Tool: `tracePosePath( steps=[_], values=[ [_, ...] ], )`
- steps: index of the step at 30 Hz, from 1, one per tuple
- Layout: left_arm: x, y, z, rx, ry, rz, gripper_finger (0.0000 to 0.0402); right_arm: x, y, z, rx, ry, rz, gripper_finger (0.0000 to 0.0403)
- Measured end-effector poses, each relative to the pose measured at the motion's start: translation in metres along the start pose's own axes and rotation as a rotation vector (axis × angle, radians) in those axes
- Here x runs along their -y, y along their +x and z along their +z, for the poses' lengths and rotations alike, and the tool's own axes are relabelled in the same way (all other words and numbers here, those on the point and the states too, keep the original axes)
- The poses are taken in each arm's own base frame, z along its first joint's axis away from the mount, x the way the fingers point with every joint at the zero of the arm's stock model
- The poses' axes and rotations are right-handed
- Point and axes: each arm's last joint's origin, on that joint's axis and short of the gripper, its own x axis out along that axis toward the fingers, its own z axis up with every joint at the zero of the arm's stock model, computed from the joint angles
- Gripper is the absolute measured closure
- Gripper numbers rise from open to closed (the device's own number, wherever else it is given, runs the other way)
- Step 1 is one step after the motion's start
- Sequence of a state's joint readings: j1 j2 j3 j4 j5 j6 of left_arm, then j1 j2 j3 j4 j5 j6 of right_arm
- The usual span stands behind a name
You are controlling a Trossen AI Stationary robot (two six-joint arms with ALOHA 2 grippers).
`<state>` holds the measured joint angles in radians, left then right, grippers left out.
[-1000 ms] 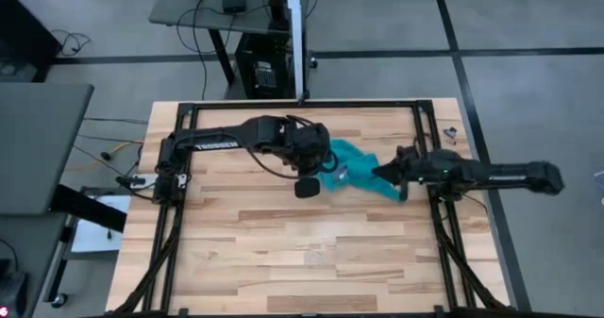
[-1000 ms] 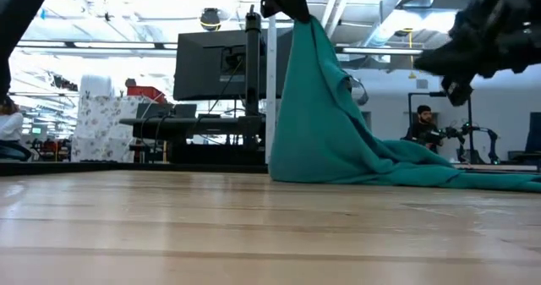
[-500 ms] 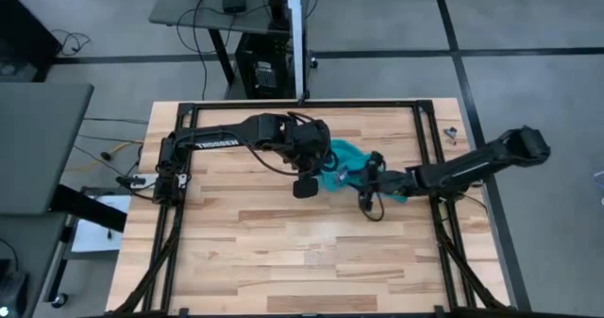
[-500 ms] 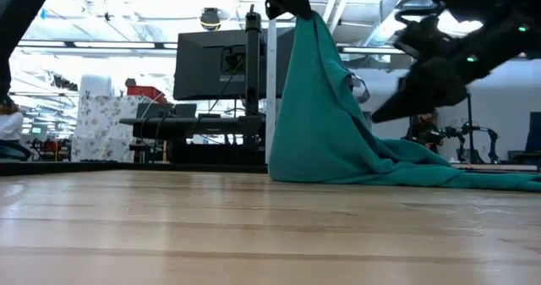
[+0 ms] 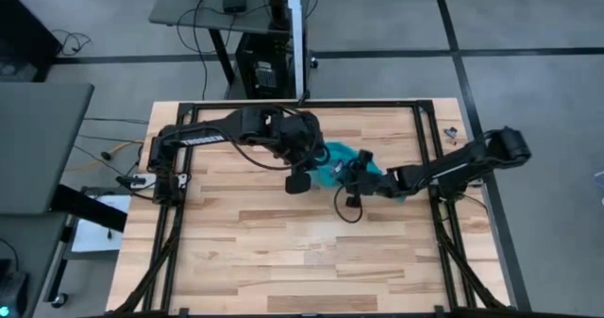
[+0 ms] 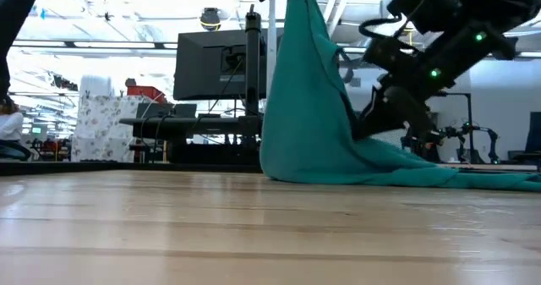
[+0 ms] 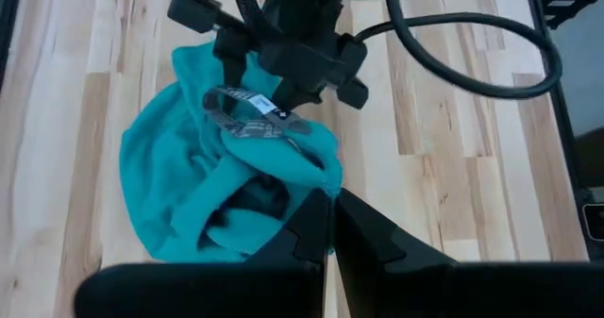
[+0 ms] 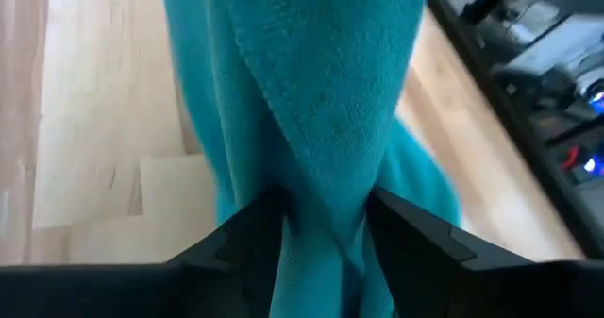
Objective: Roll towel
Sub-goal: Fold the blue towel in half
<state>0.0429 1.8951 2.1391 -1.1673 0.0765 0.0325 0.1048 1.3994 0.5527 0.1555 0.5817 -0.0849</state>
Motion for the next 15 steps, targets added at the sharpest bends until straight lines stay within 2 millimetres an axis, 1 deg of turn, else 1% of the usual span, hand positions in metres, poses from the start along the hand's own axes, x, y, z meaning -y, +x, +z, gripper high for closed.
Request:
tracePosePath(
  steps=[2,4,10,15],
  values=[
    [0.000,0.001,-0.002,-0.025,-0.001,0.000,0.0402,0.007,-0.001,0.004,-0.009,-0.019,-0.015,0.0276],
    [0.000,0.001,-0.006,-0.063,0.001,-0.002,0.0402,0.014,-0.003,0.007,-0.035,-0.037,-0.024,0.0300],
    [-0.001,-0.002,-0.013,-0.133,-0.002,-0.001,0.0402,0.037,-0.021,0.023,-0.090,-0.042,0.005,0.0390],
    [-0.001,-0.007,-0.024,-0.245,0.010,0.006,0.0402,0.053,-0.045,0.043,-0.068,-0.025,0.016,0.0401]
  ],
)
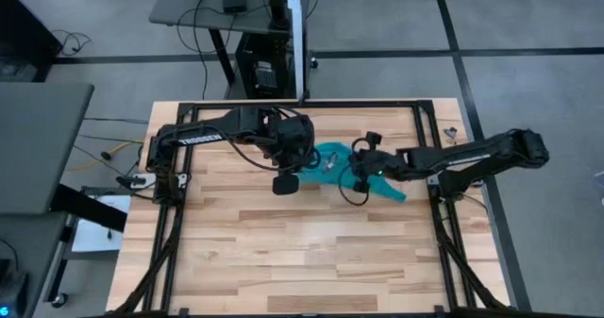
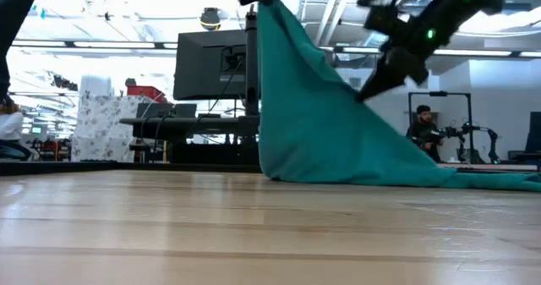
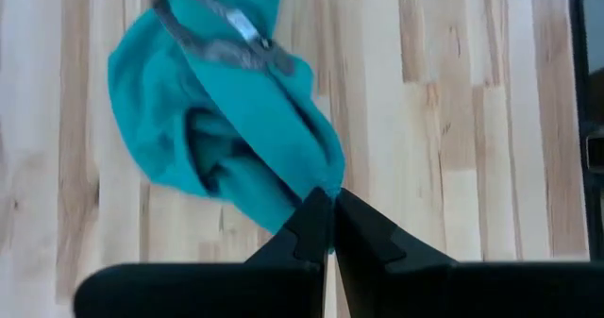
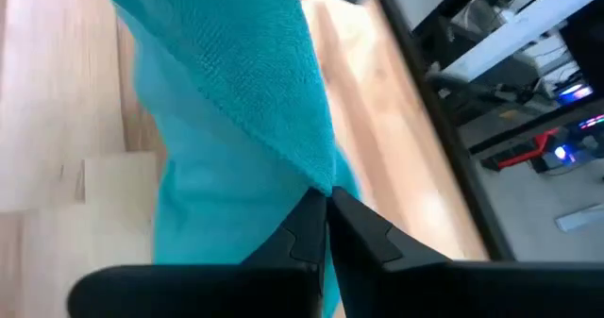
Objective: Roll towel
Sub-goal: Fold the blue towel in half
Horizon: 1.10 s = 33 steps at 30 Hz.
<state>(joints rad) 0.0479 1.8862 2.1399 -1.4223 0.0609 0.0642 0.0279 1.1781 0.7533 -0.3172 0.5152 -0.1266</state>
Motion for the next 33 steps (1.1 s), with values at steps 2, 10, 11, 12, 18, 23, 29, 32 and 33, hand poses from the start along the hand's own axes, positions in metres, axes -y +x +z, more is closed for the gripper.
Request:
tracePosePath(
  steps=[2,10,11,12,18,23,29,32,33],
  values=[
    [0.000,-0.001,-0.007,-0.065,0.006,0.013,0.0402,0.000,-0.011,0.007,0.008,0.031,0.062,0.0401],
    [0.005,-0.039,-0.029,-0.010,-0.011,0.017,0.0402,-0.048,-0.045,0.022,0.042,0.201,0.406,0.0402],
    [0.007,-0.042,-0.033,-0.002,-0.024,0.004,0.0402,-0.057,-0.047,0.022,0.033,0.222,0.430,0.0402],
    [0.010,-0.044,-0.036,-0.002,-0.037,-0.013,0.0402,-0.065,-0.048,0.021,0.019,0.237,0.451,0.0402],
    [0.039,-0.019,-0.055,-0.111,-0.022,-0.101,0.0401,-0.116,-0.047,0.019,-0.002,0.296,0.552,0.0403],
    [0.072,0.033,-0.074,-0.234,0.069,-0.151,0.0401,-0.154,-0.038,0.012,-0.046,0.388,0.610,0.0403],
    [0.107,0.098,-0.103,-0.265,0.087,-0.294,0.0401,-0.207,-0.041,0.004,-0.086,0.517,0.825,0.0403],
    [0.123,0.117,-0.116,-0.271,0.049,-0.348,0.0401,-0.231,-0.051,0.001,-0.126,0.538,0.868,0.0403],
    [0.129,0.122,-0.120,-0.267,0.030,-0.362,0.0401,-0.238,-0.055,0.001,-0.131,0.539,0.882,0.0403]
  ],
)
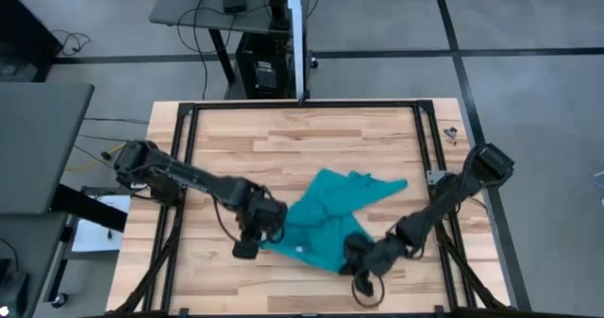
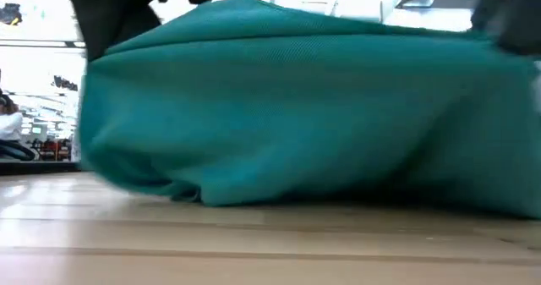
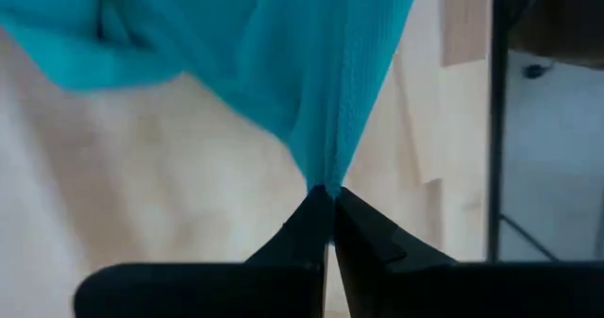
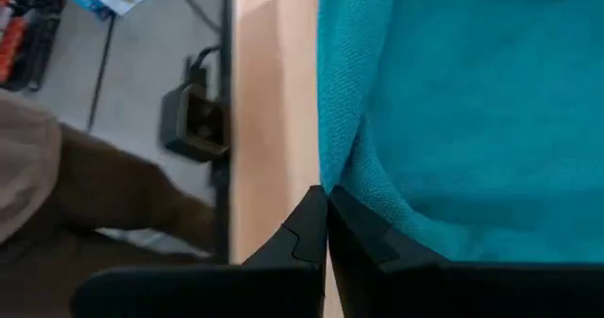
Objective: Roll towel
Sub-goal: Fold the blue towel in half
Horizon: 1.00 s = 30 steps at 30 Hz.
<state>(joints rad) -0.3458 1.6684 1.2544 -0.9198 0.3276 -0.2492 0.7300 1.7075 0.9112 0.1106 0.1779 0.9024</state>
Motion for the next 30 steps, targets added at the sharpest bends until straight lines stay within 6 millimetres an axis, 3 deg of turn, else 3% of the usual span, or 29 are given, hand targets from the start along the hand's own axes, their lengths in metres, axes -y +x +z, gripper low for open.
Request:
tracePosePath(
  steps=[5,9,12,17,21,25,30],
  values=[
    [0.028,0.024,-0.002,0.100,-0.037,-0.078,0.0401,-0.025,0.014,-0.015,-0.052,-0.020,0.042,0.0403],
    [0.042,0.030,-0.001,0.169,-0.086,-0.091,0.0392,-0.024,0.024,-0.024,-0.097,0.050,0.007,0.0398],
    [0.044,0.031,-0.004,0.152,-0.112,-0.084,0.0367,-0.024,0.023,-0.024,-0.110,0.037,0.010,0.0374],
    [0.052,0.013,0.001,0.120,-0.192,-0.092,0.0324,-0.041,-0.009,-0.004,-0.048,-0.006,0.099,0.0314],
    [0.064,-0.005,0.014,0.257,-0.178,-0.044,0.0319,-0.043,-0.040,0.004,-0.044,-0.043,0.054,0.0279],
    [0.066,-0.013,0.028,0.466,-0.173,0.043,0.0321,-0.033,-0.060,0.002,-0.034,-0.058,-0.121,0.0263],
    [0.057,0.011,0.049,0.611,-0.255,0.126,0.0322,-0.002,-0.060,-0.006,-0.034,0.016,-0.465,0.0265]
  ],
)
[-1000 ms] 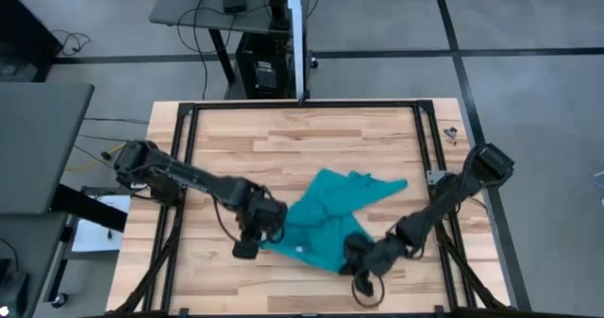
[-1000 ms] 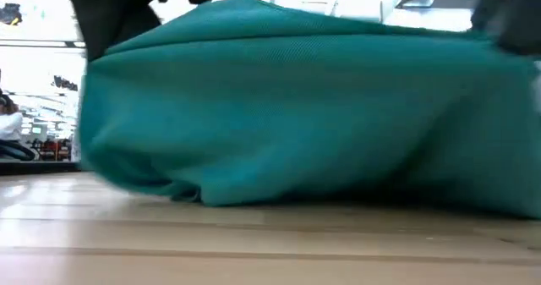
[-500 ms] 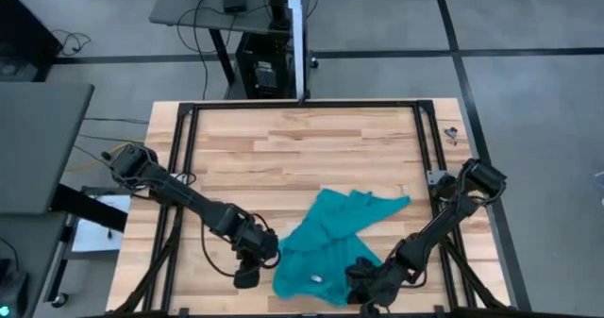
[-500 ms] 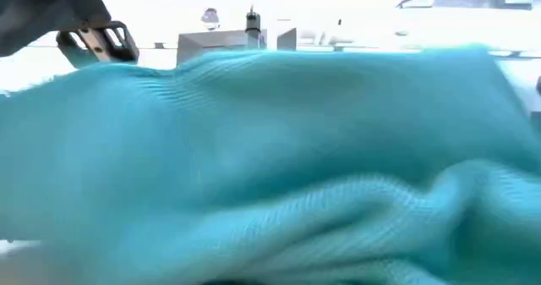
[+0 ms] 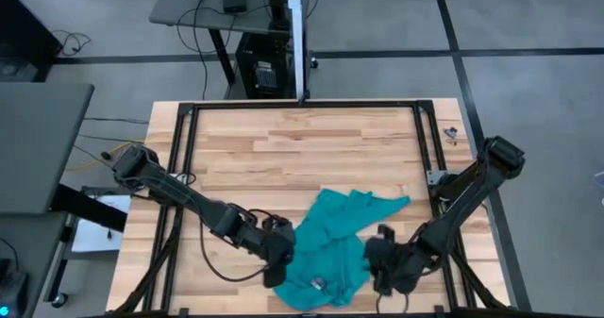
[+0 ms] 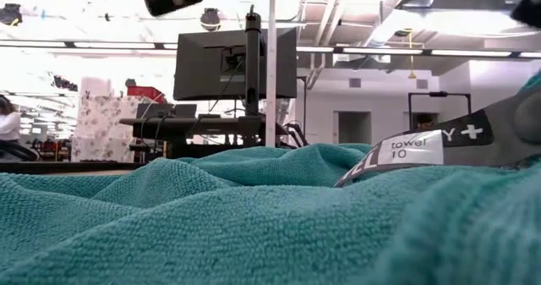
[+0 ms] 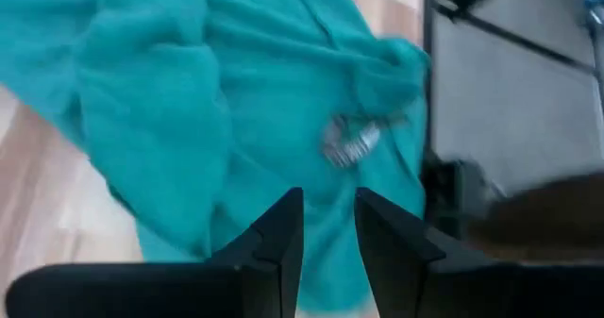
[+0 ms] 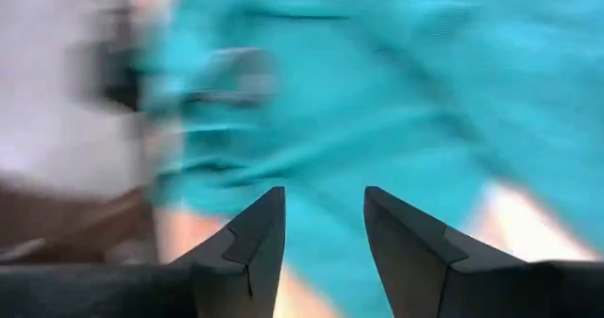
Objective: Roll towel
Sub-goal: Fold the blue towel in half
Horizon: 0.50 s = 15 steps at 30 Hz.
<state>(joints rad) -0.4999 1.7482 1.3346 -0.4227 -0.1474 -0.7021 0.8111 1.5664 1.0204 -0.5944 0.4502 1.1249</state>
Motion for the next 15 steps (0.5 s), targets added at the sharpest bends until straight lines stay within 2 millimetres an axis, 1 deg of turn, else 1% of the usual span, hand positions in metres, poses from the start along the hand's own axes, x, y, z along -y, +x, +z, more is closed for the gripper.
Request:
tracePosePath(
  steps=[3,5,7,11,15],
  values=[
    [-0.004,0.024,-0.001,0.012,-0.034,0.003,0.0322,0.012,0.018,-0.009,-0.066,0.136,-0.106,0.0266],
    [-0.003,0.038,-0.002,0.027,-0.042,-0.009,0.0322,0.017,0.031,-0.014,-0.093,0.245,-0.136,0.0266],
    [-0.005,0.054,-0.005,0.025,-0.033,-0.005,0.0322,0.020,0.043,-0.014,-0.092,0.310,-0.138,0.0267],
    [-0.009,0.085,-0.009,0.059,-0.058,-0.030,0.0322,0.029,0.065,-0.002,-0.068,0.364,-0.150,0.0267],
    [-0.013,0.112,-0.010,0.123,-0.076,-0.069,0.0322,0.043,0.079,0.014,-0.078,0.376,-0.193,0.0267]
  ],
)
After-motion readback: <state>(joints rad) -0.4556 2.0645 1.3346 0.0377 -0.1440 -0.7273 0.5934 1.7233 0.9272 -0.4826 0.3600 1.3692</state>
